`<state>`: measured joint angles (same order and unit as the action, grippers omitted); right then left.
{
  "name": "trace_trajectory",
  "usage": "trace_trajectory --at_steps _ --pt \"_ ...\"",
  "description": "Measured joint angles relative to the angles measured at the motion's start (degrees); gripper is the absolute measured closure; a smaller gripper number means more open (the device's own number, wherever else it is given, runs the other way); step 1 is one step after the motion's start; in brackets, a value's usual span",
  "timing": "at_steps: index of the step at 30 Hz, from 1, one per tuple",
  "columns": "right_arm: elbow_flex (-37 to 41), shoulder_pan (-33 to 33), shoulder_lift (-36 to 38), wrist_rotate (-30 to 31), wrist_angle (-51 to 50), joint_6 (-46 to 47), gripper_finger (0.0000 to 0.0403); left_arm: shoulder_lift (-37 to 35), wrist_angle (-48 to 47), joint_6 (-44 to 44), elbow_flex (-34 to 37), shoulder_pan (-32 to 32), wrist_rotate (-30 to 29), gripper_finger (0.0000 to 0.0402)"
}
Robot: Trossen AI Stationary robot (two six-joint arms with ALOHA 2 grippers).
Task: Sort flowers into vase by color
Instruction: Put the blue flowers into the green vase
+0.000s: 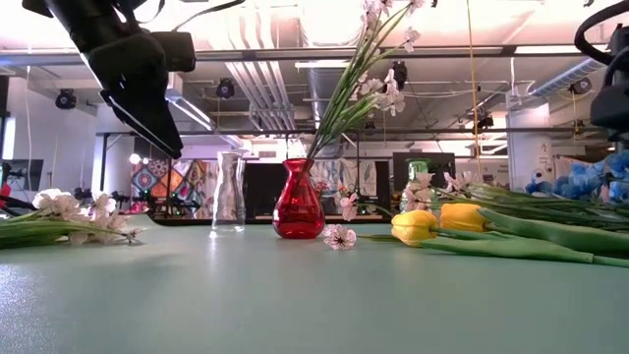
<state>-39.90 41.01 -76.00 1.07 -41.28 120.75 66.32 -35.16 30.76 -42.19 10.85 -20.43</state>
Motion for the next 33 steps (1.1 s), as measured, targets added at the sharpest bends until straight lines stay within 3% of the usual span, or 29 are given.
trace_trajectory --at_steps 8,13,24,28,33 --pt "0.0 1.87 2.71 -3.49 -0.4 -0.39 0.0079 0.0 0.0 0.0 0.0 0.0 0.0 0.0116" --pt "0.02 1.8 0.42 -0.53 -0.34 -0.47 0.0079 0.0 0.02 0.0 0.0 0.0 -0.02 0.0116" --pt "-0.22 1.82 -5.26 -1.32 0.23 -0.85 0.0085 0.02 0.29 0.0 0.0 0.0 -0.02 0.0116" --pt "0.05 1.84 -4.0 -3.36 -0.12 -3.53 0.0128 0.02 0.62 0.0 0.0 0.0 -0.04 0.0116" --pt "0.15 1.86 -3.28 -4.76 -0.1 -5.89 0.0225 0.02 0.67 -0.28 0.0 0.0 -0.04 0.0116"
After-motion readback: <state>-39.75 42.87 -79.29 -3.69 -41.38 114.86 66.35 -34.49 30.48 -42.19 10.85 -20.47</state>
